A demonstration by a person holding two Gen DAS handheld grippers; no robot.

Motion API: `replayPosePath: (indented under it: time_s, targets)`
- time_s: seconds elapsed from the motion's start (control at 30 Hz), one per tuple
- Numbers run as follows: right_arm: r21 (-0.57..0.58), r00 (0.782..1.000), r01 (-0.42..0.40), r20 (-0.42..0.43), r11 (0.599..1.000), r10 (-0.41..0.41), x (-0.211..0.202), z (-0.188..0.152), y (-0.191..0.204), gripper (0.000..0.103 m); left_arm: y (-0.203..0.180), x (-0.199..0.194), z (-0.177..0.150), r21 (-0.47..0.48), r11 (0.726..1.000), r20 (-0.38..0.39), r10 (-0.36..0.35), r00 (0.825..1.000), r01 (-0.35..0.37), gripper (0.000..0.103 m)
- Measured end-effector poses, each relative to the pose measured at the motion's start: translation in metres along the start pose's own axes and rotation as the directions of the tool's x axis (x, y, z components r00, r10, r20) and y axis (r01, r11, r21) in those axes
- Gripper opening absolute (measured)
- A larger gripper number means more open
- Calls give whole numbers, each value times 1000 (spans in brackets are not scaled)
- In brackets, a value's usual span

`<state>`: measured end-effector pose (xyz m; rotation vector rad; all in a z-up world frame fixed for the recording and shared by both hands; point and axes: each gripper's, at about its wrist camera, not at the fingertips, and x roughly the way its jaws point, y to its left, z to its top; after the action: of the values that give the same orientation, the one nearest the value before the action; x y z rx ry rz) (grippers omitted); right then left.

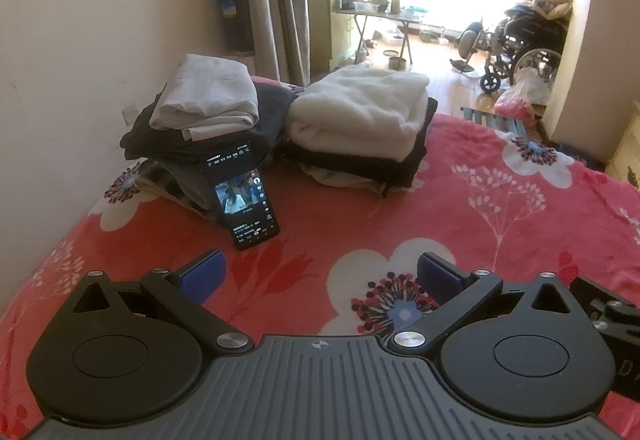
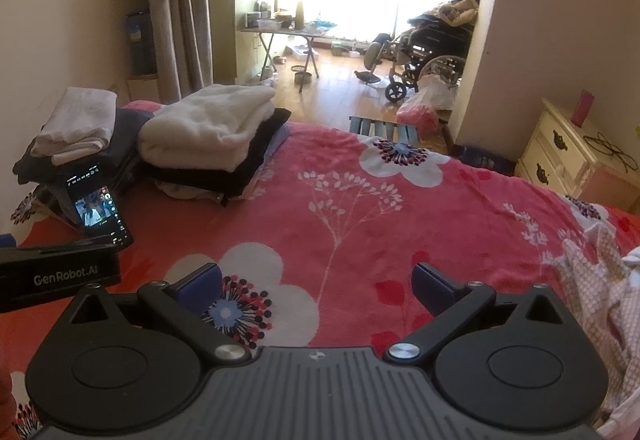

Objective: Fold clothes

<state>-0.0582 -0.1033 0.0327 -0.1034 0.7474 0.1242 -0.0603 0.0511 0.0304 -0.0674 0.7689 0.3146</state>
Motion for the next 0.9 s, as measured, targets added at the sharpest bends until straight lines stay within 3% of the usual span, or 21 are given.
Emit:
replayPosePath:
  time_s: [0.9]
  targets:
    - [29,1000,13,-12,999,-13,0,-7,-17,103,-24,0,-7,30,1000,-16,-9,1000,10,103]
